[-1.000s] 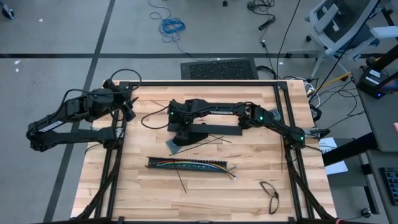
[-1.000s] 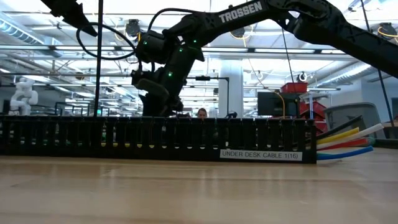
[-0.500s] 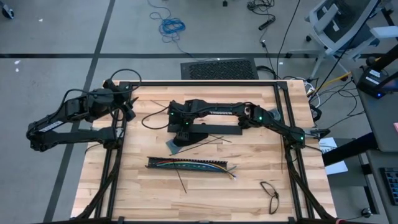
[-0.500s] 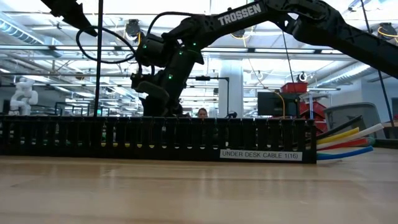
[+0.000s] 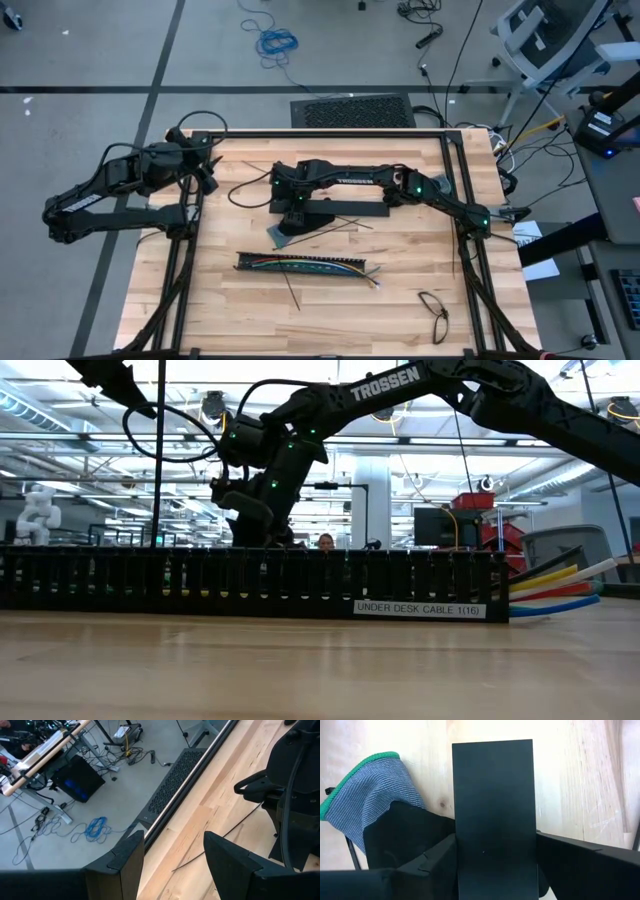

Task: Ziptie cables
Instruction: Close the cable duct

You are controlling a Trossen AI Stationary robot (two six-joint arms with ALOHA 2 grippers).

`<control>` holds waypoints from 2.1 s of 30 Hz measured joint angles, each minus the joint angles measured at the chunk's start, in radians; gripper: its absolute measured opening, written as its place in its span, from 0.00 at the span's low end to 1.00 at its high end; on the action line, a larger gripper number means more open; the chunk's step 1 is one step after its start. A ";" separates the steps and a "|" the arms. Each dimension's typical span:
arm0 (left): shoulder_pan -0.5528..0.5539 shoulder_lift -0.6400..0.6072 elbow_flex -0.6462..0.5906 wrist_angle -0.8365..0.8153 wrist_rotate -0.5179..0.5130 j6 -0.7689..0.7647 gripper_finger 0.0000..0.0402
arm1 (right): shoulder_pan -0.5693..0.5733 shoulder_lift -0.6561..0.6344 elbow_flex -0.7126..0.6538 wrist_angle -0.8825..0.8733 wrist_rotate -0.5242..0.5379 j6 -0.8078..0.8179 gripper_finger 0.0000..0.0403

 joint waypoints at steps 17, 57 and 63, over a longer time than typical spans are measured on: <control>0.000 0.000 0.000 0.000 0.000 0.000 0.50 | 0.000 0.000 0.000 0.000 0.001 0.000 0.59; 0.000 0.000 0.000 -0.001 0.000 0.000 0.50 | -0.026 -0.063 0.048 -0.122 -0.005 -0.033 0.57; 0.000 0.000 0.000 -0.003 0.000 -0.001 0.50 | -0.021 -0.069 0.047 -0.227 -0.033 -0.026 0.58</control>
